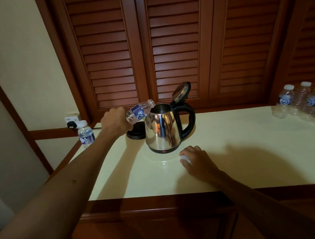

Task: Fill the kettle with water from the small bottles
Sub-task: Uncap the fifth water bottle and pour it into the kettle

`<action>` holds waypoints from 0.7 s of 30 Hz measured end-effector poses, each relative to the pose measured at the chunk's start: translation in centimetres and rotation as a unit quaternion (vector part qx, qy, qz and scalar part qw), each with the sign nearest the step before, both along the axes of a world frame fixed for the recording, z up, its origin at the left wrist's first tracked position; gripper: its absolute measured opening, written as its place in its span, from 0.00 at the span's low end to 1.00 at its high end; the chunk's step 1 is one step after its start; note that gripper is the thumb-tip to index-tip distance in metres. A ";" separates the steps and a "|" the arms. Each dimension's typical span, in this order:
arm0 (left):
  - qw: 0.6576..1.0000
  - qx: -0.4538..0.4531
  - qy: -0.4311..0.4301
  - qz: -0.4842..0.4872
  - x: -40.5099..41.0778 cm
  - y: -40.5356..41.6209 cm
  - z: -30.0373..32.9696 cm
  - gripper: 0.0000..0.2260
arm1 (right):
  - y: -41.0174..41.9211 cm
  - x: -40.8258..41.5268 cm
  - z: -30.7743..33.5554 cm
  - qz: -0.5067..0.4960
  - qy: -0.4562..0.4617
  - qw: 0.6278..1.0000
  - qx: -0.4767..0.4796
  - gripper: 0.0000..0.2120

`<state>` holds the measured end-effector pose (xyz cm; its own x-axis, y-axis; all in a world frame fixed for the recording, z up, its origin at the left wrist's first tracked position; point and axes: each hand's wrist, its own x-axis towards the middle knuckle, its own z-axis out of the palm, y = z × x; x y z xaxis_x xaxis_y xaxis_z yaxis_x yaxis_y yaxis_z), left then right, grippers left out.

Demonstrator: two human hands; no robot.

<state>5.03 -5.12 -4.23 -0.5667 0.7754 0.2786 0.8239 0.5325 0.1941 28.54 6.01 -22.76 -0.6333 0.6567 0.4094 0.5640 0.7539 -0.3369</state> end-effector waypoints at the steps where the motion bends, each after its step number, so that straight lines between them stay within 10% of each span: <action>1: 1.000 -0.002 0.011 -0.003 -0.1 0.1 0.2 0.23 | 0.0 0.0 0.0 -0.001 0.001 1.000 -0.002 0.17; 21: 0.981 -0.081 0.175 -0.021 -0.5 0.5 2.3 0.25 | -0.2 0.2 0.2 0.005 0.014 1.000 0.006 0.14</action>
